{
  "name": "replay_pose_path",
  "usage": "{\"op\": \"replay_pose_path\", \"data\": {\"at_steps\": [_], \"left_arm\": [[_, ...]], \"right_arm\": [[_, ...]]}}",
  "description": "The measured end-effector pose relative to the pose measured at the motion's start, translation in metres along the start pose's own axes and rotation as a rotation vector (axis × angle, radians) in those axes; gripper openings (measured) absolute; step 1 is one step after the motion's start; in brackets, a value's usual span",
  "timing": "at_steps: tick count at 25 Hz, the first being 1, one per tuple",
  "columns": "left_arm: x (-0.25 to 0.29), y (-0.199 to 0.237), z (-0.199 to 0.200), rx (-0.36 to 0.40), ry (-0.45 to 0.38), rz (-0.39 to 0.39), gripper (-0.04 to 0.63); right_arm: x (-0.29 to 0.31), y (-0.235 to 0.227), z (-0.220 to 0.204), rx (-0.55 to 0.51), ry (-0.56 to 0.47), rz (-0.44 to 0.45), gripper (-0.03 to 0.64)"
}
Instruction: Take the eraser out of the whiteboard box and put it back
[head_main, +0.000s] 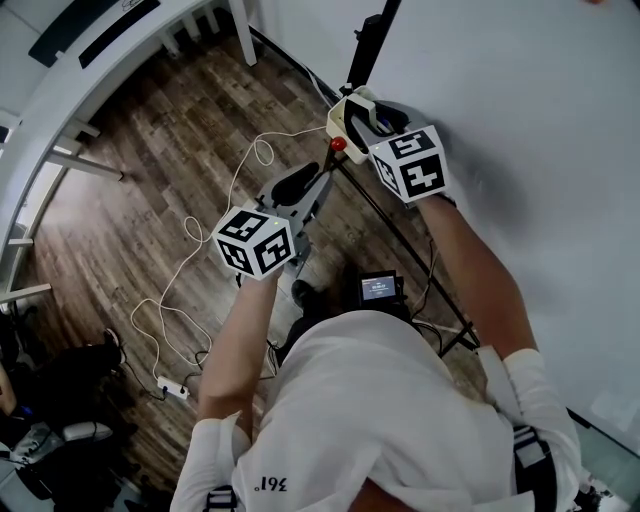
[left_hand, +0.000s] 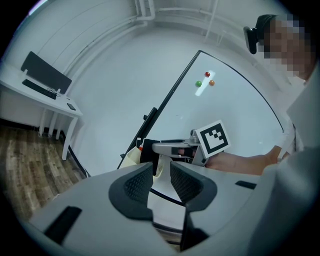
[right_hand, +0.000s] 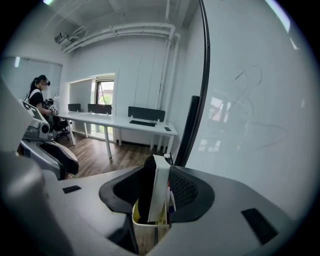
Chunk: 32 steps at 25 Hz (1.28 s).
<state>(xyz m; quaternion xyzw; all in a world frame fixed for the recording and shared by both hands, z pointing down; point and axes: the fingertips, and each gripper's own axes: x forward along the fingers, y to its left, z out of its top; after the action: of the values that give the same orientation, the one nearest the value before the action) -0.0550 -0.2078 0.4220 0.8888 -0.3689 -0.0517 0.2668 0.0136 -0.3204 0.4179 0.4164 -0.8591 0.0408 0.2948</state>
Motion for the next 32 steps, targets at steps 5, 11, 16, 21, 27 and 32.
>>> {"op": "replay_pose_path", "data": {"at_steps": [5,11,16,21,27,32], "left_arm": [[-0.003,0.0,-0.005,-0.014,0.012,-0.005,0.1],[-0.001,0.003,-0.012,-0.028,0.021,-0.005,0.098],[0.001,0.003,-0.014,-0.04,0.027,-0.005,0.1],[0.001,0.004,-0.017,-0.046,0.026,-0.003,0.1],[0.003,0.007,-0.016,-0.049,0.02,0.0,0.098],[0.004,0.006,-0.016,-0.054,0.02,-0.002,0.098]], "right_arm": [[0.009,0.005,-0.011,-0.025,0.045,-0.004,0.173],[0.024,0.006,-0.026,-0.025,0.091,-0.006,0.173],[0.03,0.01,-0.028,-0.044,0.119,-0.005,0.173],[0.034,0.013,-0.027,-0.061,0.123,-0.015,0.174],[0.039,0.007,-0.031,-0.075,0.125,-0.023,0.175],[0.036,0.013,-0.029,-0.082,0.144,-0.022,0.175]]}}
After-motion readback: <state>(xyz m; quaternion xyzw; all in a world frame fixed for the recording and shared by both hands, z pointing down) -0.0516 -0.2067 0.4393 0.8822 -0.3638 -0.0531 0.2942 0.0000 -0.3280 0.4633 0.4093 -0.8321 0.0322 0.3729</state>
